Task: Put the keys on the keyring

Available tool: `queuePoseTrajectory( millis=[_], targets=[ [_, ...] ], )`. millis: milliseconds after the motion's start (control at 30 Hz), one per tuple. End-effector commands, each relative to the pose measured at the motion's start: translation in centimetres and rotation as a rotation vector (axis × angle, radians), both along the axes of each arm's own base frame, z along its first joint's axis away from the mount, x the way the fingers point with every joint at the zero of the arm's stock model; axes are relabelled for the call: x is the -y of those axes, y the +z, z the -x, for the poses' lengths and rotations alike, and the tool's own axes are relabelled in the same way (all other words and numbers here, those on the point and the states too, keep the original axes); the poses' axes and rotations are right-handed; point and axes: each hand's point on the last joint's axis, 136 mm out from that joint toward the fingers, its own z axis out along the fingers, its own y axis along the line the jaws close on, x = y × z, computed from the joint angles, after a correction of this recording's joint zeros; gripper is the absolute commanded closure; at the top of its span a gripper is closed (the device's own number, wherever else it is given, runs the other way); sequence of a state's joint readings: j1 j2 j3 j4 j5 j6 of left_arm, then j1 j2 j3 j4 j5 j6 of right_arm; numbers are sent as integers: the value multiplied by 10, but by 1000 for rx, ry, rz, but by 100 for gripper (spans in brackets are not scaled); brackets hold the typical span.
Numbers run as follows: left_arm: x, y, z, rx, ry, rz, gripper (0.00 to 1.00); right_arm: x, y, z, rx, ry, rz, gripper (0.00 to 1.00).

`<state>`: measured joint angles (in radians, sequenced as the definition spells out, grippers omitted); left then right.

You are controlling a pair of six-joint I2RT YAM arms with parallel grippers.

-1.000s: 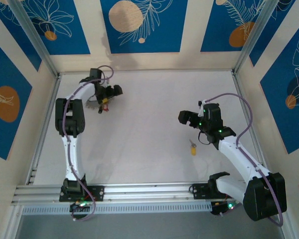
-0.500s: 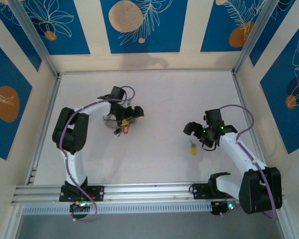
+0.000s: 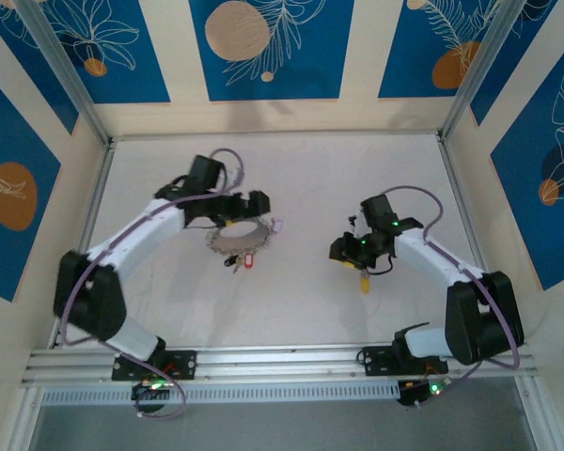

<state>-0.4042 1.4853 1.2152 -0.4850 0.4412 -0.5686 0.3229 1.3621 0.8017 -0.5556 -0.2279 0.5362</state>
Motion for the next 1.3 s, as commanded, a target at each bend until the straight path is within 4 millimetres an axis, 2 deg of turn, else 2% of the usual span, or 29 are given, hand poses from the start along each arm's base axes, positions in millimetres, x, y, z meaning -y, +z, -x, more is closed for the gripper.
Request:
queuePoseTrajectory(
  millis=[0, 167, 233, 333, 433, 700, 833, 1267],
  targets=[
    [-48, 4, -6, 62, 67, -98, 0, -50, 18, -13, 128, 189, -126, 65],
    [-108, -14, -13, 125, 209, -298, 0, -101, 16, -36, 154, 315, -140, 66],
    [-128, -13, -14, 197, 284, -361, 0, -123, 16, -45, 176, 354, -134, 68],
    [-140, -7, -14, 248, 330, -381, 0, -150, 12, -53, 173, 383, -135, 71],
    [-143, -12, -11, 234, 333, -397, 0, -166, 4, -59, 153, 372, -138, 75],
    [-149, -7, -9, 257, 341, -433, 0, -185, -19, -52, 80, 362, -138, 76],
    [-151, -8, -9, 259, 347, -440, 0, -191, -29, -56, 64, 356, -123, 74],
    [-154, -6, -7, 263, 346, -460, 0, -189, -43, -71, 45, 303, -109, 69]
  ],
)
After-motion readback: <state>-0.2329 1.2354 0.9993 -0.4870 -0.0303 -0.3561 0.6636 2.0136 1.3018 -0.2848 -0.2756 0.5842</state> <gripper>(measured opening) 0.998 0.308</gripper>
